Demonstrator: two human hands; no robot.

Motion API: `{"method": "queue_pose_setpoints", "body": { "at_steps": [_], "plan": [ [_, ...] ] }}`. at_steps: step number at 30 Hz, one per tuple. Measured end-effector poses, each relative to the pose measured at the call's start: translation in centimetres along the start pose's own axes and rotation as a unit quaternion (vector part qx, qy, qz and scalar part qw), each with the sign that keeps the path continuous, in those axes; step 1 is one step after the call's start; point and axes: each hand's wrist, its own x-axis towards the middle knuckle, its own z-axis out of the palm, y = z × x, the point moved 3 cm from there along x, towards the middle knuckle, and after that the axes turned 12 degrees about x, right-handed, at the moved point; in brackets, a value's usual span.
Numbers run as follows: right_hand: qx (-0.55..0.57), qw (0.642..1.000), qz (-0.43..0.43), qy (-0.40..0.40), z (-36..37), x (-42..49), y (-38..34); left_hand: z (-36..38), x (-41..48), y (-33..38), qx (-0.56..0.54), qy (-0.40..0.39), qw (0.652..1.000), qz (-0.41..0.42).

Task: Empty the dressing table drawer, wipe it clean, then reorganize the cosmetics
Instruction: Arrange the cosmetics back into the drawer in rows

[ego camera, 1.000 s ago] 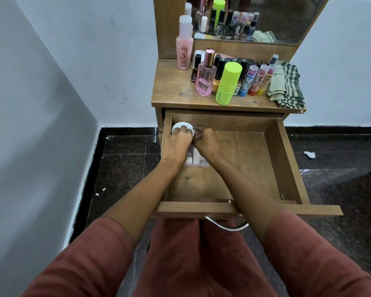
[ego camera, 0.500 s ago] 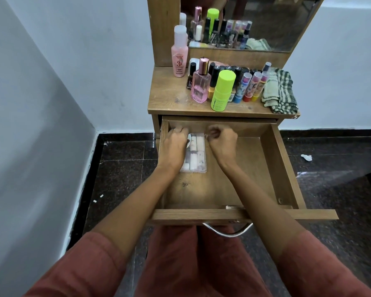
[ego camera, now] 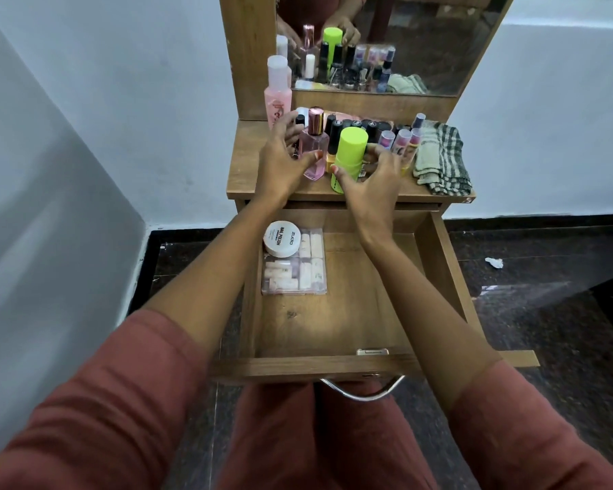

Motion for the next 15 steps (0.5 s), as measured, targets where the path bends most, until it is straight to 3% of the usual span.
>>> {"method": "queue_pose_setpoints", "body": {
  "at_steps": [15],
  "plan": [
    [0.015,1.000,-0.018,0.001,-0.5,-0.1,0.0,-0.9,-1.9,1.4,0.067,0.033,0.997,0.032]
  ]
}}
